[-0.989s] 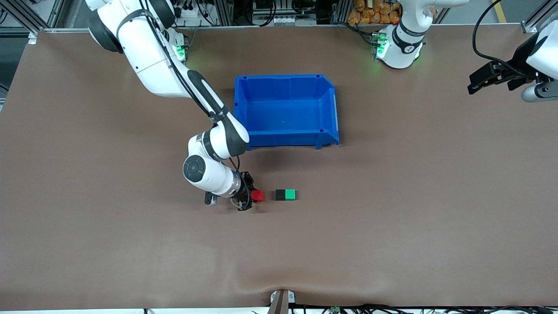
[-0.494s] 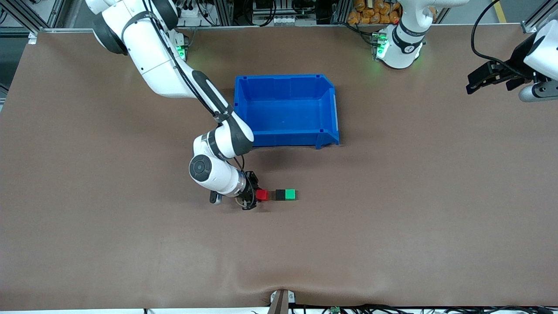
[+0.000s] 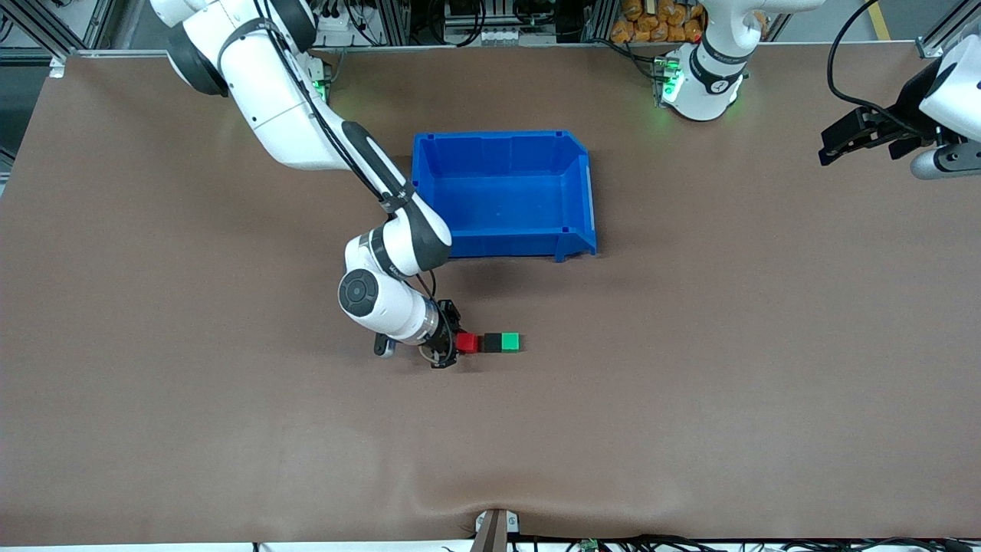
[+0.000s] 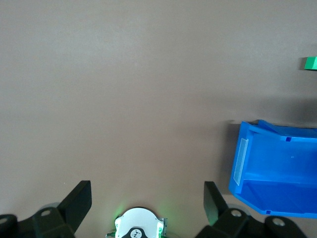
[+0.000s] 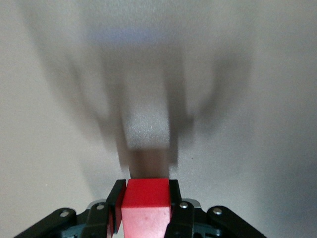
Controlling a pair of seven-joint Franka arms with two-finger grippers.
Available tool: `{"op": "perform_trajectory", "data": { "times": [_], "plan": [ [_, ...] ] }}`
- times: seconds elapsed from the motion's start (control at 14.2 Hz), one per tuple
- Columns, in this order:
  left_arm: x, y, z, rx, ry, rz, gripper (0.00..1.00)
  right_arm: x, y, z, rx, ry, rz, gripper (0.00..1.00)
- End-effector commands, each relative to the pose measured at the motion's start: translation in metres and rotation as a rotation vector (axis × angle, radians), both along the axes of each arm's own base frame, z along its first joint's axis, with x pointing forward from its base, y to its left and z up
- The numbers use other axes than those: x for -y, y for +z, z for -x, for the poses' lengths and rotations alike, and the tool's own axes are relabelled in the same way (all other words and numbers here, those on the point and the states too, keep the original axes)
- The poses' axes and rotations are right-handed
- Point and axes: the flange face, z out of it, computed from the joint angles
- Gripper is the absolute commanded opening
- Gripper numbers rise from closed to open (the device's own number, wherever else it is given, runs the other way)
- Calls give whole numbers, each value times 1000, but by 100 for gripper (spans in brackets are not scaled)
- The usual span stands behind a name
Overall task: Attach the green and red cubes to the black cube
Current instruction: 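Lower the red cube against the black cube's free side, then hold the red cube pressed against the black cube with the right gripper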
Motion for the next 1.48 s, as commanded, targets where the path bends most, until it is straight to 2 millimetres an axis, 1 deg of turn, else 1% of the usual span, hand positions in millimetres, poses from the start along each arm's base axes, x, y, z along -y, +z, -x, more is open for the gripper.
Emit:
{"op": "perform_trajectory", "data": {
  "times": [0.0,0.71,0.78,0.85,0.92,0.99,1.06,1.27,1.34,1.41],
  "plan": [
    [0,-1,-2,-6,1,-8,100,-11,-4,-4,2,-27,-11,0],
    [-2,0,-2,-4,8,-7,100,-19,-4,1,2,-13,-8,0],
    [-2,0,-2,-4,8,-7,100,-22,-5,4,3,-2,0,16],
    [-2,0,-2,-4,8,-7,100,-22,-6,4,3,-1,3,42],
    [-2,0,-2,-4,8,-7,100,-21,-7,4,3,-2,4,62],
    [-2,-1,-2,-6,8,-7,100,-21,-8,4,-1,0,6,72],
    [-2,-1,-2,-6,8,-7,100,-21,-6,4,1,0,7,79],
    [-1,-2,-3,-7,7,-9,100,-20,-7,4,-1,0,9,91],
    [-1,-2,-3,-7,8,-7,100,-19,-5,3,1,1,8,97],
    [-1,-2,-3,-7,8,-9,100,-19,-5,3,1,1,8,100]
  ]
}}
